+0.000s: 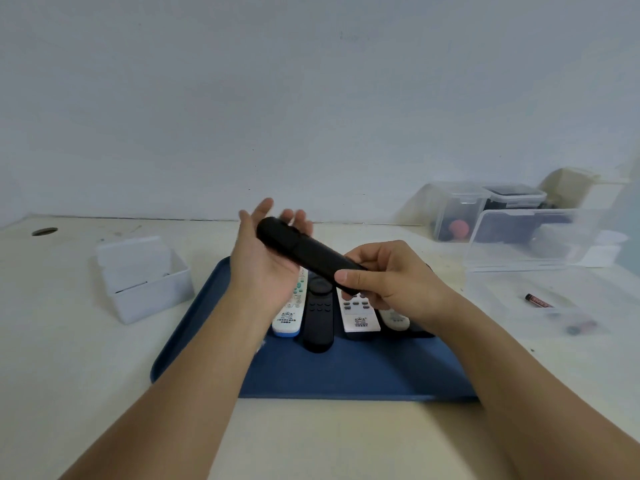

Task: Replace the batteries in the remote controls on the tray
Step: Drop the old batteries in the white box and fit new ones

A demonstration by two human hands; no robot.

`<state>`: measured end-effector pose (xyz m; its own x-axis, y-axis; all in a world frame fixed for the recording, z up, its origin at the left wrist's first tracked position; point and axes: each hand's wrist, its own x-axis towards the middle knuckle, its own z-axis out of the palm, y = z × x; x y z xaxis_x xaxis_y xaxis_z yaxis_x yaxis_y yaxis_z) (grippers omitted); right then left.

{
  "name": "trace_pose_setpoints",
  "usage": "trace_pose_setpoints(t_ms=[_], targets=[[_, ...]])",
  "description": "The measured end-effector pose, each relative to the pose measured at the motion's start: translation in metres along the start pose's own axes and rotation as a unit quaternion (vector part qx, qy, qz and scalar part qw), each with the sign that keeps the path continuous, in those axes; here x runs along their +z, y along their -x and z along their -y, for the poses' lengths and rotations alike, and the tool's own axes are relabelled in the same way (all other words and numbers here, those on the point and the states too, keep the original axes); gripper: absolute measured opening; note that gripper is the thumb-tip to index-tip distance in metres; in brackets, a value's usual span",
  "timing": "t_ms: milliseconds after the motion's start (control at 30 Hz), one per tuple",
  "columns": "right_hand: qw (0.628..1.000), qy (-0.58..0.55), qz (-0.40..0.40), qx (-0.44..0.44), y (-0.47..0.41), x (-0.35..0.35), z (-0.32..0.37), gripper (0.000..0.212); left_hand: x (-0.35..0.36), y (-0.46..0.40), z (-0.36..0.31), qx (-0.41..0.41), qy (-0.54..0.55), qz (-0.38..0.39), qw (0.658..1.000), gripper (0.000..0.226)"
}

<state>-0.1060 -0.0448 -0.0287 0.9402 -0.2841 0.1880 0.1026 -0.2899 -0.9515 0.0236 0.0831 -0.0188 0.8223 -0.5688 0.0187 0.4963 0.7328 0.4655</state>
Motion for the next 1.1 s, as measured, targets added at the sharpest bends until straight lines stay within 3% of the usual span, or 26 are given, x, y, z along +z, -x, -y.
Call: trace_pose_setpoints(t_ms=[67, 167, 267, 433, 500, 567, 733, 833, 967, 1100], targets=[[0.999, -0.028, -0.043, 0.006, -0.002, -0.003, 0.0, 0.021, -0.002, -0.001, -0.001, 0.02, -0.069, -0.013, 0.997, 0.02], [0.989, -0.057, -0.132, 0.018, -0.007, -0.007, -0.001, 0.045, -0.003, 0.007, 0.015, 0.061, -0.248, 0.035, 0.966, 0.03], [0.983, -0.054, -0.175, 0.027, -0.007, -0.013, -0.005, 0.051, -0.004, 0.012, 0.025, 0.09, -0.342, 0.077, 0.932, 0.031], [0.981, -0.006, -0.191, -0.019, -0.007, -0.015, -0.01, 0.053, -0.009, 0.017, 0.03, 0.091, -0.342, 0.11, 0.929, 0.008], [0.979, -0.021, -0.201, -0.033, -0.007, -0.014, -0.011, 0.052, -0.011, 0.018, 0.034, 0.104, -0.357, 0.111, 0.921, 0.034], [0.98, -0.016, -0.196, -0.027, -0.005, -0.014, -0.006, 0.05, -0.011, 0.017, 0.033, 0.115, -0.362, 0.103, 0.919, 0.04], [0.96, -0.211, -0.15, 0.106, -0.005, -0.03, 0.007, 0.086, -0.007, 0.014, 0.027, 0.132, -0.39, 0.126, 0.902, 0.036], [0.941, -0.233, -0.217, 0.113, -0.006, -0.031, -0.001, 0.096, -0.009, 0.019, 0.033, 0.124, -0.415, 0.174, 0.885, 0.037], [0.923, -0.176, -0.328, 0.099, -0.006, -0.025, -0.003, 0.095, -0.008, 0.021, 0.042, 0.145, -0.437, 0.18, 0.869, 0.038], [0.924, -0.113, -0.358, 0.079, -0.007, -0.022, -0.01, 0.092, -0.011, 0.017, 0.045, 0.181, -0.497, 0.182, 0.829, 0.039]])
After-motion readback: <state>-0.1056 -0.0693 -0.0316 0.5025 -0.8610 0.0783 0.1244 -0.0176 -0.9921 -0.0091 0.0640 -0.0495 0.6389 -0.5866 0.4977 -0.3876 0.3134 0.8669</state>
